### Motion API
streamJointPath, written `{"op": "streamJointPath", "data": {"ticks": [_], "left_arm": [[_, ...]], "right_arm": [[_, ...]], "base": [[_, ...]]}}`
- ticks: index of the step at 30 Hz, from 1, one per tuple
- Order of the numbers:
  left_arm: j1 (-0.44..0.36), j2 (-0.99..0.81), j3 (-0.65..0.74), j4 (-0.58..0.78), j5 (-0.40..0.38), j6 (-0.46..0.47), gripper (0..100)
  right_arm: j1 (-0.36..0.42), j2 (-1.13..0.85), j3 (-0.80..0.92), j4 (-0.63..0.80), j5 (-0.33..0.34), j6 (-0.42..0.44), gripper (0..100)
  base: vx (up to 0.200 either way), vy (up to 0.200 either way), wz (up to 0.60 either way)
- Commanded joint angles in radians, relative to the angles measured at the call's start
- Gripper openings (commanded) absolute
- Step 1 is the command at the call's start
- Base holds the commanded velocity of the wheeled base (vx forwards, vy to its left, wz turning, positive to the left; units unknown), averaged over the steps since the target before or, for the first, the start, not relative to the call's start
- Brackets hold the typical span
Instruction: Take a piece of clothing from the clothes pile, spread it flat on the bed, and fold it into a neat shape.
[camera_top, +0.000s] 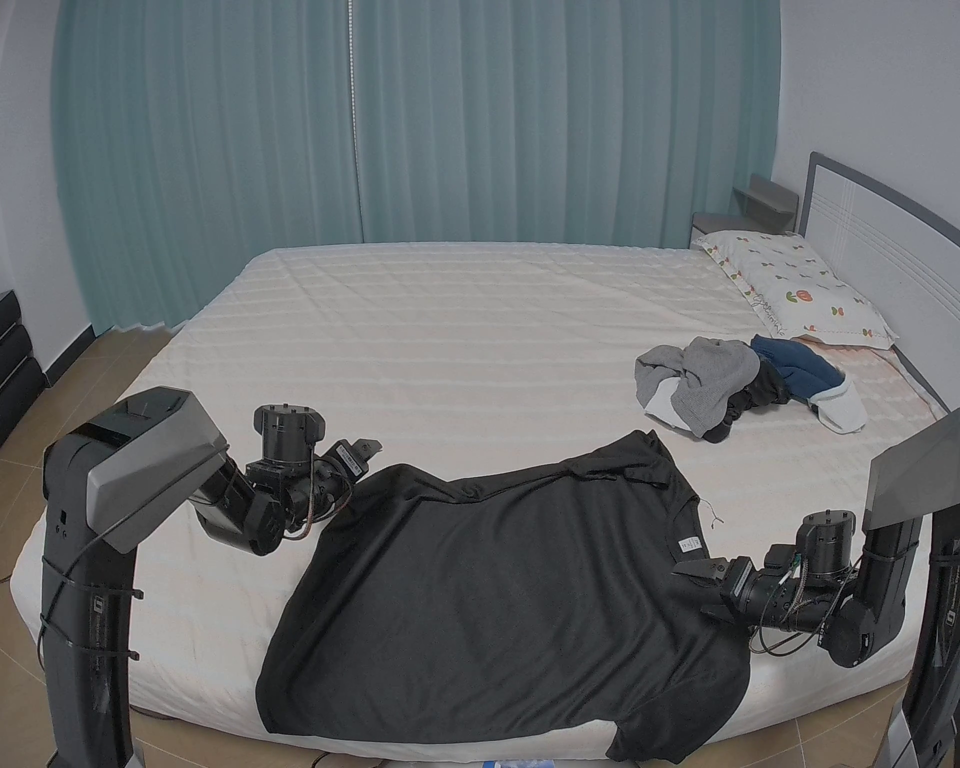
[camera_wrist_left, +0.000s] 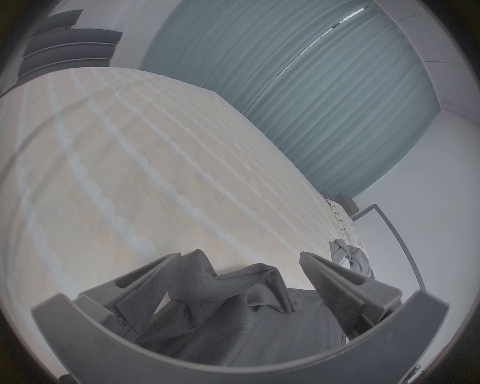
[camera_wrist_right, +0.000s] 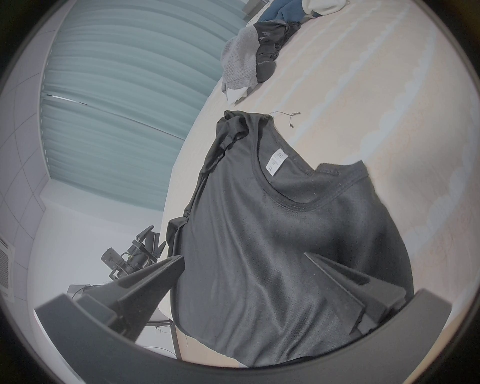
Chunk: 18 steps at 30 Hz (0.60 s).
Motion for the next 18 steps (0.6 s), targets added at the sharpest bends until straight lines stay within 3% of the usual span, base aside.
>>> {"op": "streamJointPath", "data": {"ticks": [1,8,9,18], "left_arm": [[0.0,0.051,0.032,-0.045,0.0,-0.001,100],[-0.006,0.051,0.049,-0.05,-0.001,0.007,100],[-0.008,0.05,0.05,-0.05,-0.001,0.007,0],[-0.005,0.068,0.018,-0.054,0.002,0.01,0]], "right_arm": [[0.003,0.018,0.002,-0.003,-0.001,0.0,100],[0.001,0.018,0.0,-0.003,0.001,0.0,100],[0.003,0.018,-0.002,-0.003,0.001,0.0,100],[0.003,0.018,-0.002,-0.003,0.001,0.0,100]], "base": [[0.0,0.0,0.0],[0.0,0.0,0.0],[0.0,0.0,0.0],[0.0,0.0,0.0]]}}
